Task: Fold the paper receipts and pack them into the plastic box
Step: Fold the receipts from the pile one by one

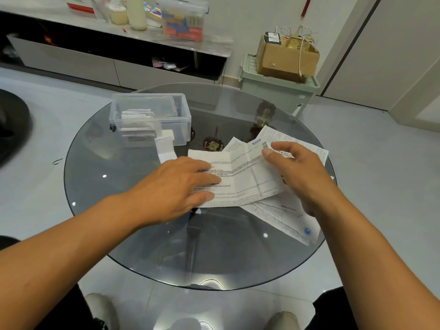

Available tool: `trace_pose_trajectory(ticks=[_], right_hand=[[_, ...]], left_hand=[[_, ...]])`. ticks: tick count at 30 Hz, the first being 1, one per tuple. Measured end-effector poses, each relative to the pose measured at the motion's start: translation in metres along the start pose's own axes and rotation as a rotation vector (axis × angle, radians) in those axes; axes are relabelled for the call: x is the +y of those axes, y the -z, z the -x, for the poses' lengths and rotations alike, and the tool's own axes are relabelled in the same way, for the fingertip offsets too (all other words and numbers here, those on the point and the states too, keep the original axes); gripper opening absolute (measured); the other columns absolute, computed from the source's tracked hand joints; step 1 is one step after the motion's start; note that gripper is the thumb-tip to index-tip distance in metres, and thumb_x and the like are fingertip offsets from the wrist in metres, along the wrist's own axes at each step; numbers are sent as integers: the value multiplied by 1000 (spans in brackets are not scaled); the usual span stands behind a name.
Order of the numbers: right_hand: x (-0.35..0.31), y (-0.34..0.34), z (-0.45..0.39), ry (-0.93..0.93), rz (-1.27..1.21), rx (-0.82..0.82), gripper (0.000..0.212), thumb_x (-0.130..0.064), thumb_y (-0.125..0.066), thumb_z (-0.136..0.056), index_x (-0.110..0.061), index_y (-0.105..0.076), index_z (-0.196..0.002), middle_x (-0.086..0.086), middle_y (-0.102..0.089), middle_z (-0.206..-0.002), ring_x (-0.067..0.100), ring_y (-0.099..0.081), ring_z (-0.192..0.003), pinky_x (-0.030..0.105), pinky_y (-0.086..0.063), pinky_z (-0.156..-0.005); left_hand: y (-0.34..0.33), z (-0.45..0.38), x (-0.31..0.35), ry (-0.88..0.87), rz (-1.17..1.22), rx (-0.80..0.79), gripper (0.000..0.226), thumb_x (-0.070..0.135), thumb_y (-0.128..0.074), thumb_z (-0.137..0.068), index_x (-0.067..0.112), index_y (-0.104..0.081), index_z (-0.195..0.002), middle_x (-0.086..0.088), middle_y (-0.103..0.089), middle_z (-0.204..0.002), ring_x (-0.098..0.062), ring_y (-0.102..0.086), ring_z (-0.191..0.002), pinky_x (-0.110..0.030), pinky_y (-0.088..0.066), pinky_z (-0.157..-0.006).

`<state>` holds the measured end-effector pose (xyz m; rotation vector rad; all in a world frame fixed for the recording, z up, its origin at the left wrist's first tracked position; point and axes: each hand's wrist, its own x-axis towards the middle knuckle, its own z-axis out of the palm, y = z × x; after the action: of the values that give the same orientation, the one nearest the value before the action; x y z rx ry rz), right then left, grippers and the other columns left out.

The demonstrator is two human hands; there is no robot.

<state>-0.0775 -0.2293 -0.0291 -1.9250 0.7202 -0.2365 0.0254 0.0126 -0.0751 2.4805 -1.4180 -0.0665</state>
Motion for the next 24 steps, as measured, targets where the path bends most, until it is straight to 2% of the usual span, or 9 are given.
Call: trace_pose_trajectory(ticks=[2, 5, 8, 10, 13, 17, 19, 21, 24], right_hand=[[-2, 0, 1, -33, -87, 1, 41, -52, -73, -89, -38, -64, -127, -10, -63, -122, 9, -60, -107, 46, -50, -105], [-4, 4, -1, -139, -193, 16, 45, -42, -74, -92, -32, -59, -133, -3, -58, -134, 18, -61, -111, 50, -56, -99], [-10, 7, 0, -232, -390, -30, 35, -39, -70, -96, -24, -60, -126, 5, -62, -127, 24, -73, -95, 40, -64, -74], [-14, 7, 3, -251, -426, -81, 30, -45, -64, -99, -23, -63, -119, 7, -74, -112, 19, -76, -76, 32, -58, -58], [-14, 4, 8, -158, -341, -216, 39, -52, -49, -104, -21, -71, -115, 1, -80, -94, 15, -71, -75, 30, -51, -69], [-13, -8, 24, 153, 9, -377, 37, -43, -43, -108, -30, -78, -111, -19, -77, -106, -3, -70, -99, 23, -49, -91], [-9, -15, 29, 216, 209, -454, 30, -48, -51, -103, -40, -79, -107, -27, -73, -108, -9, -64, -100, 20, -46, -91], [-4, -19, 30, 236, 336, -509, 24, -50, -55, -101, -45, -77, -110, -30, -70, -112, -6, -62, -101, 20, -46, -93], [2, -21, 26, 269, 391, -489, 29, -29, -58, -103, -47, -72, -121, -29, -66, -120, -3, -59, -107, 19, -45, -96]], left_hand=[[1, 0, 1, 28, 7, -45, 50, 57, -44, -101, 39, -50, -147, 7, -41, -156, -15, -36, -140, -30, -26, -115], [0, 1, 3, 54, 12, -75, 62, 65, -34, -92, 42, -47, -148, 6, -39, -158, -16, -35, -143, -35, -26, -118], [1, 1, 3, 81, 22, -73, 65, 68, -33, -90, 43, -46, -148, 7, -37, -159, -16, -33, -144, -38, -27, -119], [2, 0, 5, 95, 15, -88, 67, 70, -34, -91, 42, -41, -150, 10, -35, -160, -14, -31, -144, -36, -26, -118], [3, 0, 8, 148, 96, -53, 79, 64, -57, -92, 45, -16, -157, 13, -38, -157, -13, -38, -139, -37, -36, -114], [10, 2, 13, 223, 408, 92, 121, 45, -86, -75, 60, 7, -150, 15, -23, -159, -12, -48, -132, -41, -53, -99], [14, 4, 9, 184, 358, 124, 120, 47, -88, -72, 60, 2, -151, 20, -7, -162, -16, -43, -137, -46, -50, -104], [16, 5, 2, 117, 160, 115, 101, 50, -83, -75, 56, -18, -152, 18, 1, -165, -18, -38, -142, -43, -49, -105], [12, 4, -8, -16, 47, 143, 39, 39, -73, -89, 43, -64, -127, 12, -35, -158, -19, -57, -125, -40, -56, -89]])
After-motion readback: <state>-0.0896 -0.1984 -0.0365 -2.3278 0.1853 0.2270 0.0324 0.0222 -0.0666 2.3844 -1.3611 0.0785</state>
